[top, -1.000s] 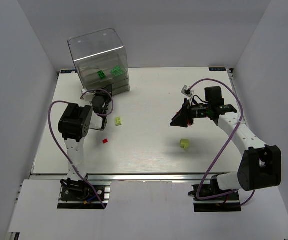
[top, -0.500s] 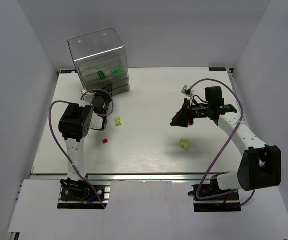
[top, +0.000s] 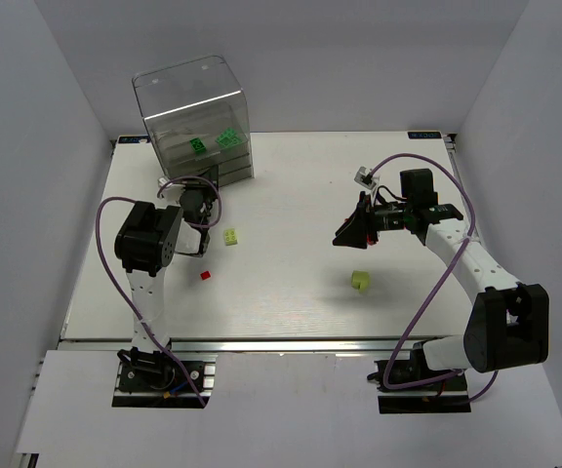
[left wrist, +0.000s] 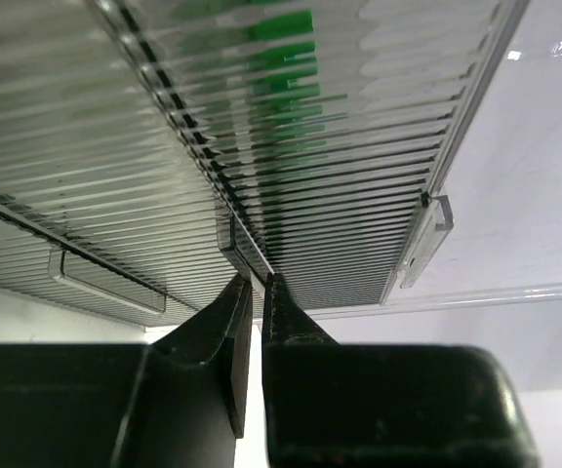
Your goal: Sort the legos into containers by color
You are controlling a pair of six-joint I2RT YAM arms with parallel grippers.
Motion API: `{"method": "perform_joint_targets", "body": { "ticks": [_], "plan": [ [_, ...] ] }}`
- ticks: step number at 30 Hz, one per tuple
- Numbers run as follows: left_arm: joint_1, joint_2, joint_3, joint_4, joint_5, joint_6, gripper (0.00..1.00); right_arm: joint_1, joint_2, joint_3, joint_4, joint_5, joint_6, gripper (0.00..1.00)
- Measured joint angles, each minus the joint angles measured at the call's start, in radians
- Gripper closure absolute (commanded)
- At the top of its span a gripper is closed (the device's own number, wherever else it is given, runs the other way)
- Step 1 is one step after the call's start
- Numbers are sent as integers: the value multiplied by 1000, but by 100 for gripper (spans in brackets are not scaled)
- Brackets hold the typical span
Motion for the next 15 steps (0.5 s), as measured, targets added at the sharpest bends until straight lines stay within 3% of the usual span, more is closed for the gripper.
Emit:
{"method": "perform_joint_targets", "body": {
  "ticks": [15],
  "plan": [
    [-24, -57, -164, 107, 29, -27, 100, 0, 0, 0, 0, 1, 0, 54]
  ]
}}
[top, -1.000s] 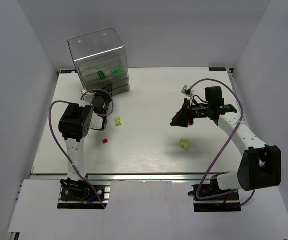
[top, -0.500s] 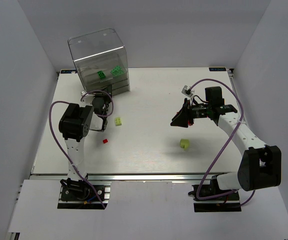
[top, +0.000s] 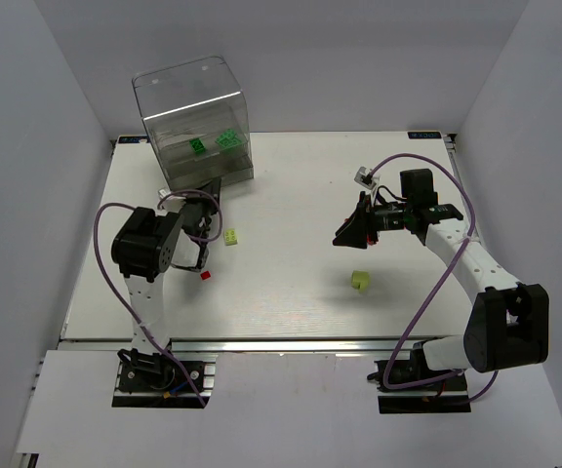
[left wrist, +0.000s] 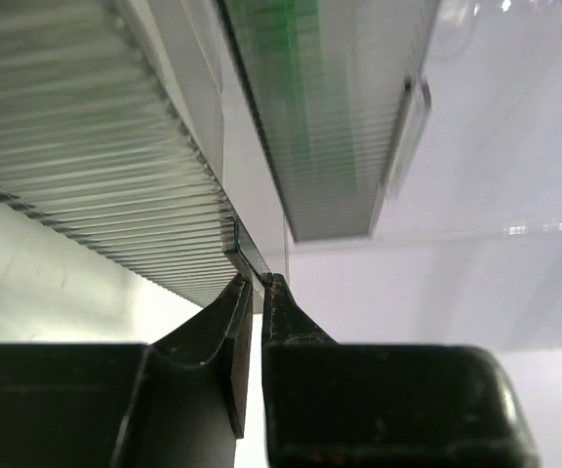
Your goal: Sort the legos into containers by color
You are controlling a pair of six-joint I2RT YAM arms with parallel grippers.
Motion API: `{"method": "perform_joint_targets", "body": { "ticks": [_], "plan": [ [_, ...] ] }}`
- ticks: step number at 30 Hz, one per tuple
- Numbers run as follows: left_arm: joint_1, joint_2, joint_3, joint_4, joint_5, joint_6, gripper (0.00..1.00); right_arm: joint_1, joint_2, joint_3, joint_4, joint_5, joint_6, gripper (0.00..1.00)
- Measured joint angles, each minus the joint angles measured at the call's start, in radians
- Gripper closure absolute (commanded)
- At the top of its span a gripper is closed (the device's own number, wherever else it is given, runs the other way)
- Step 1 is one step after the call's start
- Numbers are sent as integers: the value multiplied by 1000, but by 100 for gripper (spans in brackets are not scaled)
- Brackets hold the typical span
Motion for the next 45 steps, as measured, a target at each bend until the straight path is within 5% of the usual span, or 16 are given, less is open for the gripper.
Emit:
{"method": "perform_joint_targets", "body": {
  "ticks": [11, 12, 16, 21, 28, 36, 40, 42, 45],
  "plan": [
    [-30, -134, -171, -14, 47, 0, 100, 0, 2, -15, -6, 19, -10, 53],
    [-31, -144, -184, -16, 50, 0, 97, 0, 3, -15, -6, 21, -13, 53],
    [-32, -163, -214, -23, 64, 3, 49, 0, 7, -15, -10, 23, -27, 47],
    [-32, -182, -219, -39, 97, 1, 43, 0, 19, -15, -26, 24, -58, 38],
    [-32, -365, -266, -168, 193, 7, 42, 0, 45, -15, -60, 33, -110, 37],
    [-31, -820, -343, -645, 293, 121, 57, 0, 56, -15, -75, 77, -151, 43],
    [-24, -1085, -346, -953, 293, 260, 56, 0, 42, -24, -52, 128, -160, 41],
    [-24, -1185, -323, -1111, 281, 358, 52, 0, 12, -50, -27, 154, -160, 38],
    [-23, -1270, -267, -1291, 284, 513, 32, 2, -39, -82, 7, 209, -148, 23]
  ]
}}
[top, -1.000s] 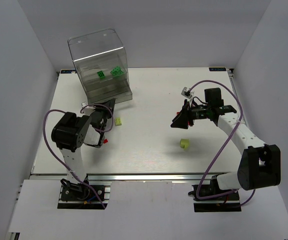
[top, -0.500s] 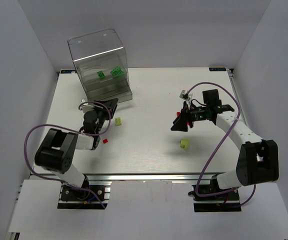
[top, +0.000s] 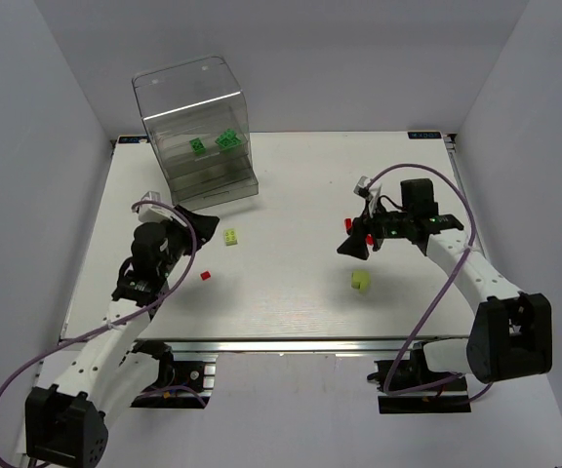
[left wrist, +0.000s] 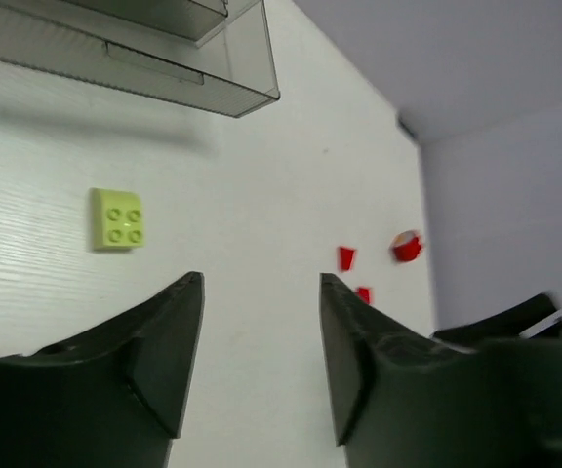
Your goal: Sort the legos into containers by color
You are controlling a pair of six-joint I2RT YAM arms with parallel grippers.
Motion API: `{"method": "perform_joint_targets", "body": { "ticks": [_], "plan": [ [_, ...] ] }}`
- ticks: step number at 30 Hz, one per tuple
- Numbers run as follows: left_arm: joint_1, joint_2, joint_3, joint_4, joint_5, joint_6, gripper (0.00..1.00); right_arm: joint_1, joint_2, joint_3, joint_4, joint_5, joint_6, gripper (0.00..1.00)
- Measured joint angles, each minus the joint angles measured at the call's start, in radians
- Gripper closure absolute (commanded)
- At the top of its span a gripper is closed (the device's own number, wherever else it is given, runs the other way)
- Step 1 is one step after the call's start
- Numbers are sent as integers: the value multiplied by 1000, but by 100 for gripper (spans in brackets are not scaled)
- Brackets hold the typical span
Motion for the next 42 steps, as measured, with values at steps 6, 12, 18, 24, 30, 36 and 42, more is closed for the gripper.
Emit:
{"method": "perform_joint_targets", "body": {
  "ticks": [6, 12, 18, 24, 30, 36, 42],
  "plan": [
    [0, 44, 129, -242, 48, 213, 41, 0, -87, -37, 119, 226, 90, 11],
    [-16, 268, 287, -435, 65, 313, 41, -31, -122, -48, 212, 398, 224, 15],
    [-61, 440, 416, -556, -3, 331, 33, -55, -123, -48, 220, 439, 269, 18],
    [-157, 659, 538, -600, -148, 315, 31, -56, -144, -48, 218, 442, 282, 18],
    [-236, 785, 563, -595, -313, 275, 30, -56, -183, -48, 225, 436, 285, 18],
    [-279, 817, 563, -529, -459, 249, 30, -56, -184, -48, 225, 423, 285, 18],
    [-285, 921, 580, -463, -531, 243, 33, -56, -184, -48, 225, 411, 285, 18]
  ]
}}
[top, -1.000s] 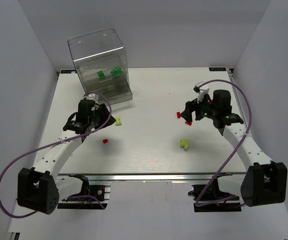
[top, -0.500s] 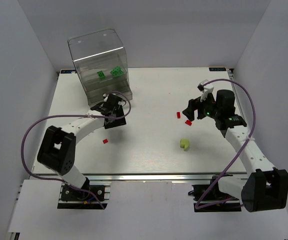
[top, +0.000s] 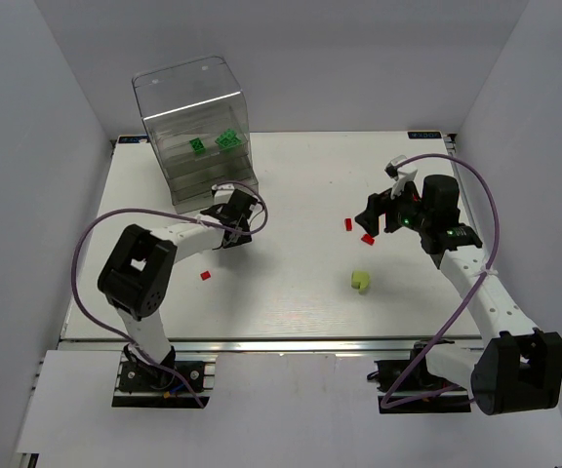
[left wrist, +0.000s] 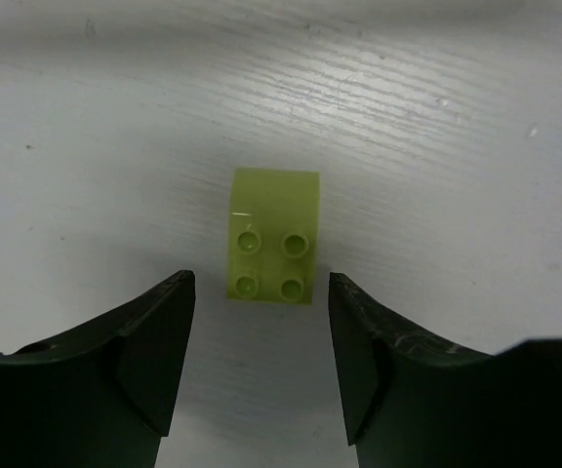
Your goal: Sort the legos into containers by color
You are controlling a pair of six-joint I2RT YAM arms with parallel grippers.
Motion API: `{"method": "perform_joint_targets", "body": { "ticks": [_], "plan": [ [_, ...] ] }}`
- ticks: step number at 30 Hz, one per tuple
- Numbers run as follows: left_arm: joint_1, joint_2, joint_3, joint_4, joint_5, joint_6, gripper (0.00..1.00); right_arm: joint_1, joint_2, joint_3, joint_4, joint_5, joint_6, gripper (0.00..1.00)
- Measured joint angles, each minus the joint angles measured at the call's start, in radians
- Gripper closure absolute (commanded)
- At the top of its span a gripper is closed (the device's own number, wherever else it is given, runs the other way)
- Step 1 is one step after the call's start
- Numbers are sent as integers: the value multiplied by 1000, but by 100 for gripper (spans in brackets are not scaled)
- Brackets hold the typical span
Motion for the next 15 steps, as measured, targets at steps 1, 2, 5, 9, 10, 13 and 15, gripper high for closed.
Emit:
{"method": "perform_joint_targets", "body": {
  "ticks": [1, 2, 5, 9, 10, 13, 15],
  "plan": [
    [0, 20, 1, 6, -5, 0, 34, 0, 0, 0, 0, 0, 0, 19],
    [0, 37, 2, 8, -8, -1, 34, 0, 1, 0, 0, -1, 0, 18],
    [0, 55, 16, 30, -24, -3, 38, 0, 3, 0, 0, -3, 0, 19],
    [2, 71, 27, 51, -30, 3, 61, 0, 9, -2, 0, -7, -1, 19],
    [3, 73, 29, 55, -31, 6, 71, 0, 11, -2, 0, -8, -1, 20],
    [7, 78, 32, 67, -29, 13, 81, 0, 16, -6, 1, -8, -1, 20],
    [8, 78, 32, 73, -22, 13, 89, -1, 19, -10, 0, -8, -1, 20]
  ]
}}
